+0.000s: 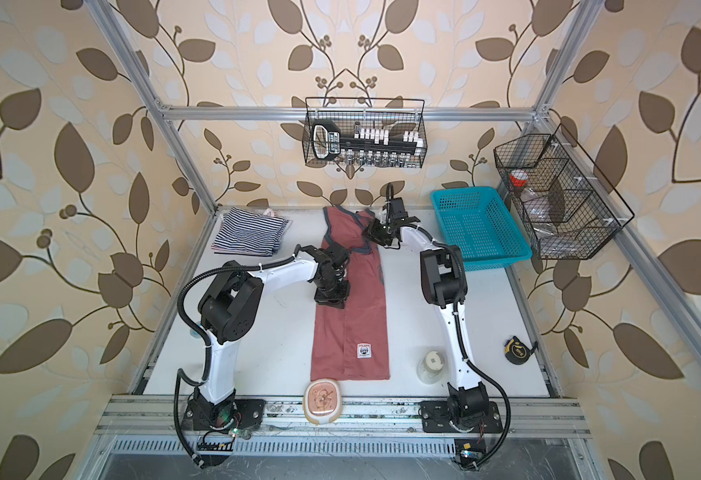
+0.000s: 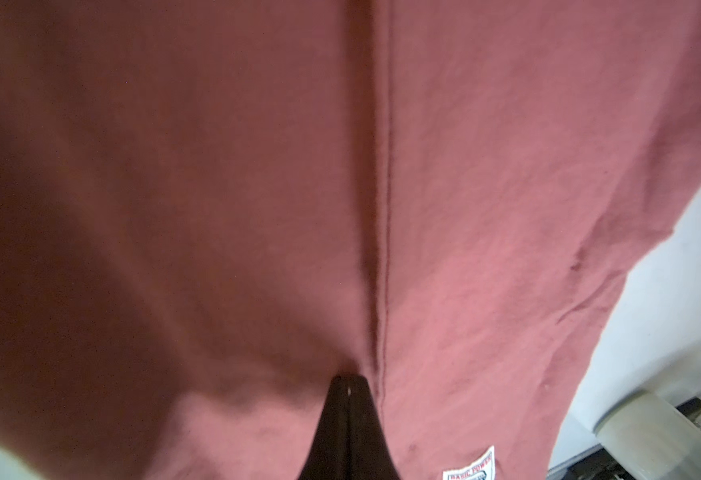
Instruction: Fold and stack the tank tops
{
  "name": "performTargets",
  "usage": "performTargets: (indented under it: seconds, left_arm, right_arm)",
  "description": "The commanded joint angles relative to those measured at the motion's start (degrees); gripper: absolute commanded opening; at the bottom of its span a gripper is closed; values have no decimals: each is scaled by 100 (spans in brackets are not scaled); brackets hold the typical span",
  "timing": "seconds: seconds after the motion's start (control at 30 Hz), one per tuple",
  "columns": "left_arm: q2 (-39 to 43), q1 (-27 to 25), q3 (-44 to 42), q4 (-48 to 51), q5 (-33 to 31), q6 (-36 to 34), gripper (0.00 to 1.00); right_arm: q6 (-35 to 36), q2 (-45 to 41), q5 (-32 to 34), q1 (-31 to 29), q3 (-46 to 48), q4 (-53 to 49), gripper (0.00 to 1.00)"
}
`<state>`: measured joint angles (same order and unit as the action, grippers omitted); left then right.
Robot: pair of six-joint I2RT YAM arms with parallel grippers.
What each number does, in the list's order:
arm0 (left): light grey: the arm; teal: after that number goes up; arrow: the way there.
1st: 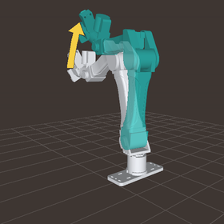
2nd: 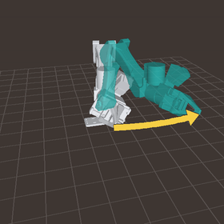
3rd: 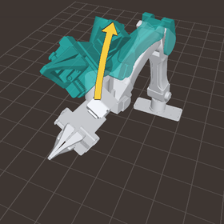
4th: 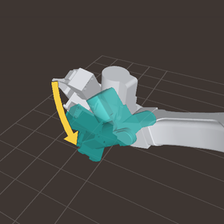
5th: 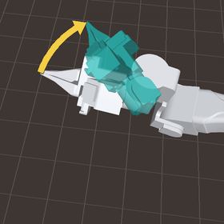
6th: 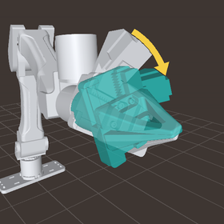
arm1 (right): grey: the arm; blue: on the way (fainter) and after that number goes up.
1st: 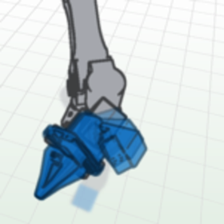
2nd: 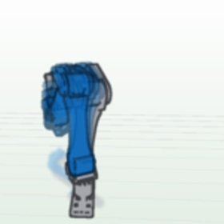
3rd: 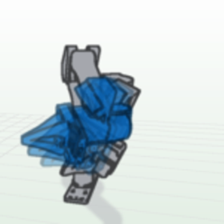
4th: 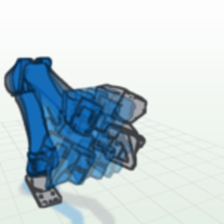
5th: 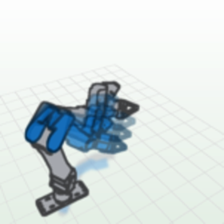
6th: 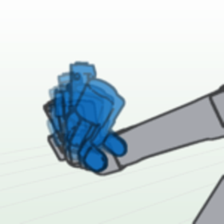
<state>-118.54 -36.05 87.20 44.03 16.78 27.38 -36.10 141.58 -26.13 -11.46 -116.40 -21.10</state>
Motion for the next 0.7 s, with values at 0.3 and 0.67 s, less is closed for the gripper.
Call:
performTargets:
  seconds: [0.3,0.67]
  left_arm:
    - [1441,2,1877,1653,-1143,-712,22]
    - [3347,-11,-1460,1421,-435,-95,44]
  right_arm:
    - [1636,-3519,951,-80,2644,-1001,36]
    - [1783,-5790,2177,-1647,5159,-2827,38]
